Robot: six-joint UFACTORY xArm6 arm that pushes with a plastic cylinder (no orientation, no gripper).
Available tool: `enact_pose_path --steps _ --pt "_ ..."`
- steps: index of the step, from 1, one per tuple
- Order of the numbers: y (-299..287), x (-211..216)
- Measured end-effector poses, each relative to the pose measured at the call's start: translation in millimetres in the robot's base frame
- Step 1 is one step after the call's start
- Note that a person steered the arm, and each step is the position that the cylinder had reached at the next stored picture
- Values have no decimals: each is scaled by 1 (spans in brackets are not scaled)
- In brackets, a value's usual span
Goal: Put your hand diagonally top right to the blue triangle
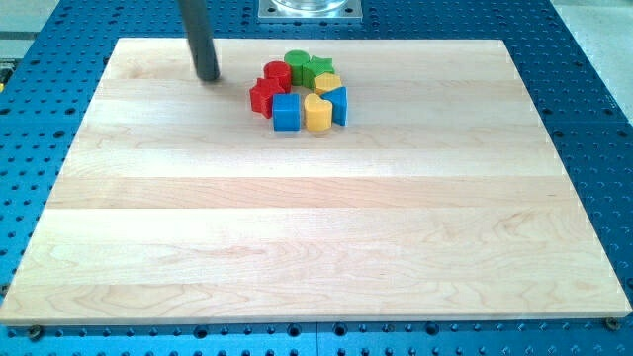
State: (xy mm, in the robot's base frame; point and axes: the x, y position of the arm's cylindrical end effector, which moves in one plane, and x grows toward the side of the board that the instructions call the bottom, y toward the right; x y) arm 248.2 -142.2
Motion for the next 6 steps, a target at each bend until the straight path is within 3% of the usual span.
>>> enact_pose_path --steps 1,2,3,4,5,6 --pt "50 -56" --pt "96 -55" --pt "196 -55" --pt "215 -33" --pt "204 16" --pt "183 18"
